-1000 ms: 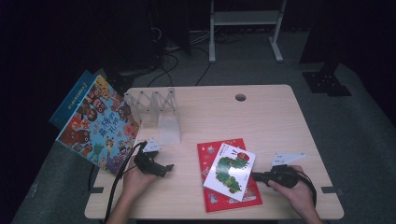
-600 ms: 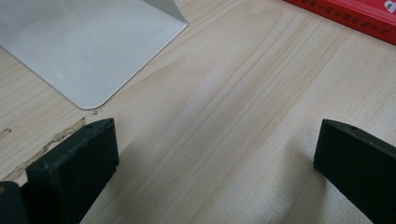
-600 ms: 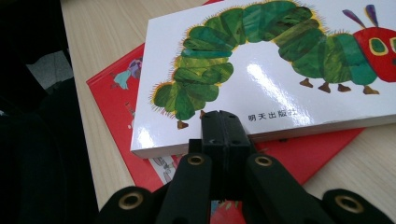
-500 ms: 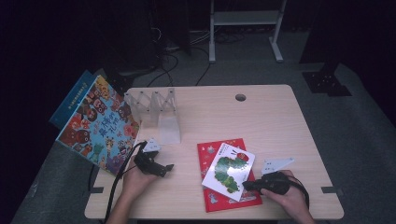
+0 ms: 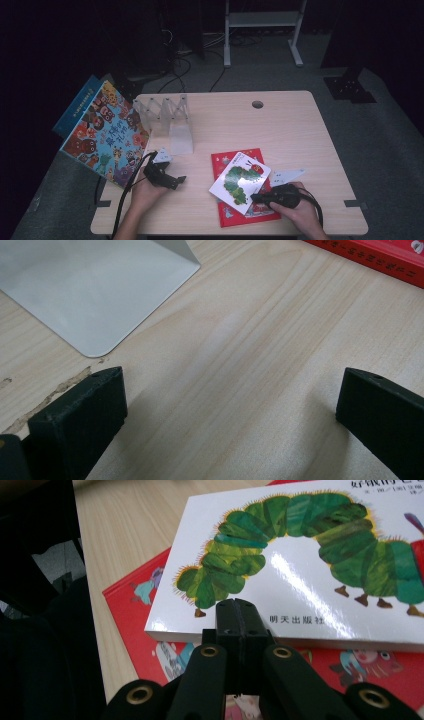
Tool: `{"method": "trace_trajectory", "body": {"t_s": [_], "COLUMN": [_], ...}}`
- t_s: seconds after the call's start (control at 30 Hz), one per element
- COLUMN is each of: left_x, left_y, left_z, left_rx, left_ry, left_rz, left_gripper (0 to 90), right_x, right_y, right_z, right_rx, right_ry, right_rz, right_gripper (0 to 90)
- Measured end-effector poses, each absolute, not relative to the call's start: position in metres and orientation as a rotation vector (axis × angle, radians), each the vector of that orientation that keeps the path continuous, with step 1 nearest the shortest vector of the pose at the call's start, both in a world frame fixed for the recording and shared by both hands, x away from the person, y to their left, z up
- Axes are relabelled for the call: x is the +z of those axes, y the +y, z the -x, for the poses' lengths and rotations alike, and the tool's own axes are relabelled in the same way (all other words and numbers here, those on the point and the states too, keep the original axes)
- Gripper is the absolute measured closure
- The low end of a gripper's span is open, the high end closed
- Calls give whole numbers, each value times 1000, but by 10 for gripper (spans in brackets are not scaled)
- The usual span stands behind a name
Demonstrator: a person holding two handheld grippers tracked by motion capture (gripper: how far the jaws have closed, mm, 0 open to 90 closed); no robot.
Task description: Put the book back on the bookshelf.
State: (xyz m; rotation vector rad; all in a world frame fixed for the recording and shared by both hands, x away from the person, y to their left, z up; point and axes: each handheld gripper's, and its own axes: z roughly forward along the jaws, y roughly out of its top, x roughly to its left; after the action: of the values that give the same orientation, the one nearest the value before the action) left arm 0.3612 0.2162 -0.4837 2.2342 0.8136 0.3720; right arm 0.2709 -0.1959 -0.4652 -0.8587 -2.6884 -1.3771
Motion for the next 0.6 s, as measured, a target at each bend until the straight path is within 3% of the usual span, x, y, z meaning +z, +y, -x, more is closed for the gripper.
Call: {"method": "trace_trajectory", "body": {"t_s": [0.33, 0.6], "left_x": [-484, -484], "left_y": [216, 216], "left_z": [-361, -361], "left_rx": [372, 367], "left_ry": [814, 806], "left_rz": [-2234, -2236], "left_gripper": [0, 0], "right_x": [-463, -461], "right_y": [-172, -178], "right_z": [-279, -275], "right_rx": [-1395, -1392], "right_ry": [-2718, -2721], "right_rz": [852, 863], "right_gripper": [896, 896]}}
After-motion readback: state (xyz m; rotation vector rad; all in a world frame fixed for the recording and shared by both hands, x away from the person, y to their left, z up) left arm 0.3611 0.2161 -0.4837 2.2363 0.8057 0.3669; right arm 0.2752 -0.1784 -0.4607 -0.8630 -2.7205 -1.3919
